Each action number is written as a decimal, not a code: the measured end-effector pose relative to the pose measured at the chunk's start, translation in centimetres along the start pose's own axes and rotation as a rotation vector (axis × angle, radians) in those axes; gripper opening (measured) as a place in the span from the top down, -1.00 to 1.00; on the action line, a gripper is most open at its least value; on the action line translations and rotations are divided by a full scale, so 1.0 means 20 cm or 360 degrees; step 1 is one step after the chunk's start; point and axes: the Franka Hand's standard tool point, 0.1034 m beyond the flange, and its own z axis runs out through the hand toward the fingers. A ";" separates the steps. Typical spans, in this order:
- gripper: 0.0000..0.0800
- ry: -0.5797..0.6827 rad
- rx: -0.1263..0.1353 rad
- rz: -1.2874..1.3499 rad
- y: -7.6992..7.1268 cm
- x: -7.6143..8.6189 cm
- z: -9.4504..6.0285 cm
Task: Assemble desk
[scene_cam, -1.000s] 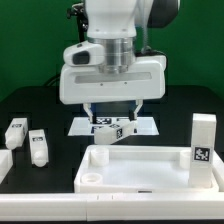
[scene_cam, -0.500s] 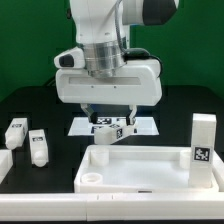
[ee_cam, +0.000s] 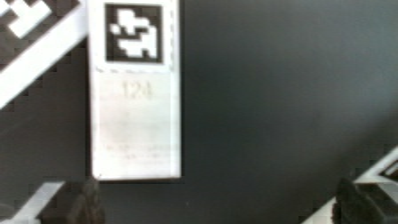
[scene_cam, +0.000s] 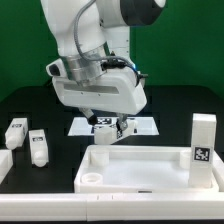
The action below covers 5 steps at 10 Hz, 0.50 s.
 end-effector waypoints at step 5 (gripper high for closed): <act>-0.62 -0.0539 0.0045 -0.0029 0.04 0.01 -0.08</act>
Offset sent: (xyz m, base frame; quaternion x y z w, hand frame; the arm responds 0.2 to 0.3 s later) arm 0.0024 -0.0098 0.0108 0.0127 -0.2589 -0.0126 0.9657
